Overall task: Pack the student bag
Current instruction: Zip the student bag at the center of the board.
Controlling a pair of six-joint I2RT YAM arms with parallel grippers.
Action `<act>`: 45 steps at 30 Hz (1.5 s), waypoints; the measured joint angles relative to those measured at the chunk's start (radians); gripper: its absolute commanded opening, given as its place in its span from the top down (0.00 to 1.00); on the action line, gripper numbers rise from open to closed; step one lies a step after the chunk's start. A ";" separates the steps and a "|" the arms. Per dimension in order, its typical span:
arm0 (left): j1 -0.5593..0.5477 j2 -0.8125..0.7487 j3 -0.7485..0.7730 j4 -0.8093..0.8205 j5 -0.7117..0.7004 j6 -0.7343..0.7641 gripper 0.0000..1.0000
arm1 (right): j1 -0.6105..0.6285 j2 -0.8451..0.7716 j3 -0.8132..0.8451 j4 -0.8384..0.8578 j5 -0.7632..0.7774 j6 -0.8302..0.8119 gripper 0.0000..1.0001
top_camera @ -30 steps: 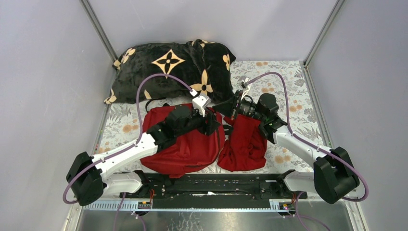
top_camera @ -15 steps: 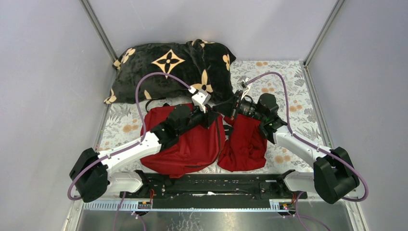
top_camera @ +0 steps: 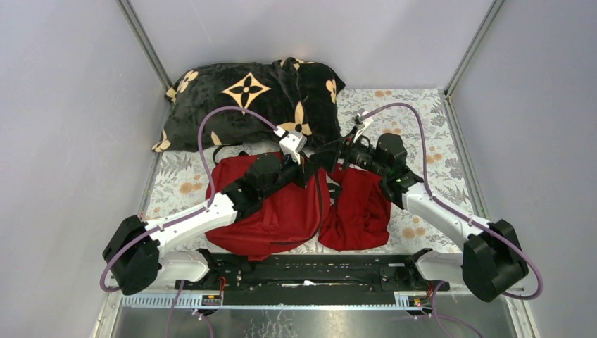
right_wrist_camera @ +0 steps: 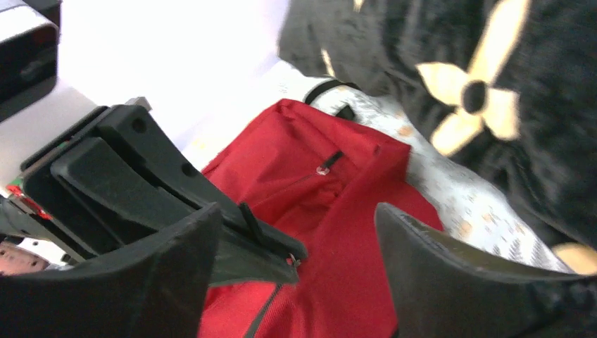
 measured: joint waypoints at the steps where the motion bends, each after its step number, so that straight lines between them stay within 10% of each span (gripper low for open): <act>1: 0.001 0.000 0.000 -0.002 -0.008 -0.003 1.00 | 0.000 -0.017 0.003 -0.039 0.039 -0.016 0.06; 11: 0.056 0.051 0.004 -0.008 -0.035 -0.095 1.00 | 0.012 -0.291 -0.031 -0.326 0.250 -0.159 0.14; 19: 0.072 0.212 0.199 -0.106 0.027 -0.125 1.00 | 0.220 -0.214 -0.037 -0.478 0.378 -0.186 0.25; 24: 0.082 0.258 0.238 -0.134 0.097 -0.152 1.00 | 0.220 -0.093 -0.011 -0.507 0.485 -0.164 0.59; 27: 0.085 0.268 0.247 -0.140 0.131 -0.158 1.00 | 0.220 -0.063 -0.001 -0.503 0.528 -0.150 0.99; 45: 0.278 0.243 0.269 -0.282 0.237 -0.251 1.00 | 0.225 -0.257 -0.185 -0.441 0.690 -0.007 1.00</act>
